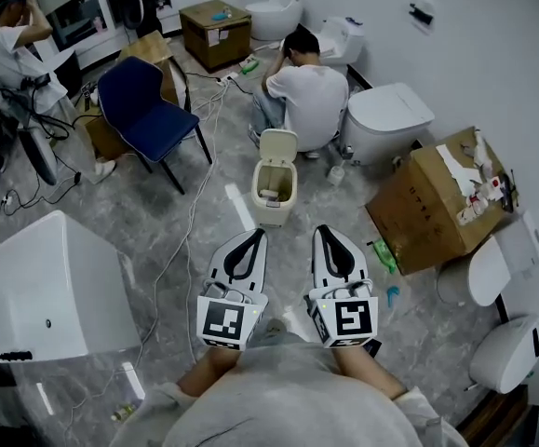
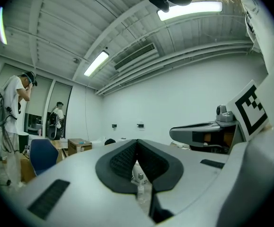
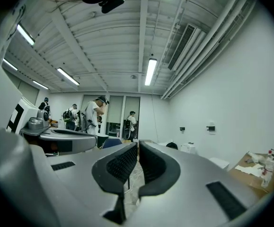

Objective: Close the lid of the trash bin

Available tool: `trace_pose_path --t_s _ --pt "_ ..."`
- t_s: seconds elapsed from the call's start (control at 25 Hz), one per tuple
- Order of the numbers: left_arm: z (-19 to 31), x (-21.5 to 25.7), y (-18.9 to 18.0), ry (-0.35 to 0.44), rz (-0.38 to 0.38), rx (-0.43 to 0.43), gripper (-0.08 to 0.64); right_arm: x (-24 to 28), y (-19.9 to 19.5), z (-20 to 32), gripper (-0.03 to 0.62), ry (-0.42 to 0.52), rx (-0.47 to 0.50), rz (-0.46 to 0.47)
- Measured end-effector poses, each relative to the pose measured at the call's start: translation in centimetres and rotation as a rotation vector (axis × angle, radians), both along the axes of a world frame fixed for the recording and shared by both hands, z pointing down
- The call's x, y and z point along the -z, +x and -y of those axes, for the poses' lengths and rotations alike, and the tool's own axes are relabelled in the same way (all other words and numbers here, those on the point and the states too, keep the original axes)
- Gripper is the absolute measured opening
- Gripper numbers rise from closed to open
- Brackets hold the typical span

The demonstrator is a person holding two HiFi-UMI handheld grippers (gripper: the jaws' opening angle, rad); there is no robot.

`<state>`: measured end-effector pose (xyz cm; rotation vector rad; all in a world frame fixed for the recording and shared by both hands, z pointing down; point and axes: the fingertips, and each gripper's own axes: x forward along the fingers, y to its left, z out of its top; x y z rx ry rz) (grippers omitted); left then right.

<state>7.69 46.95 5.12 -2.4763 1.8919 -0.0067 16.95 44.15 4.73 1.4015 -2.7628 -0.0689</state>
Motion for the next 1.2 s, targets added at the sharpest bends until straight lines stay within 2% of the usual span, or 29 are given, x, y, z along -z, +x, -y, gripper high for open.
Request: trace_pose_path --t_s 0.24,0.52,0.68,0.84,1.04,1.2 --pt "3.0 -0.6 0.1 -0.027 0.016 0.025 0.02 -0.6 0.5 3.7 0.037 -0.016 0.013 0.014" --pt "4.1 -0.7 0.4 -0.008 -0.011 0.043 0.02 -1.5 1.8 4.3 0.037 -0.038 0.013 0.014" --pt "4.0 -1.8 0.1 -0.051 0.004 0.044 0.02 -2.3 2.5 4.3 0.037 -0.048 0.0 0.014" --pt "5.0 -1.9 -0.4 -0.045 -0.003 0.04 0.02 -2.0 2.3 5.3 0.037 -0.027 -0.007 0.011" --pt "8.1 -2.3 -1.3 -0.038 -0.013 0.023 0.02 -1.9 1.5 8.2 0.037 -0.014 -0.022 0.007" --pt "12.9 -2.4 -3.1 -0.035 -0.012 0.007 0.02 -1.7 -0.1 13.0 0.037 -0.006 -0.038 0.007"
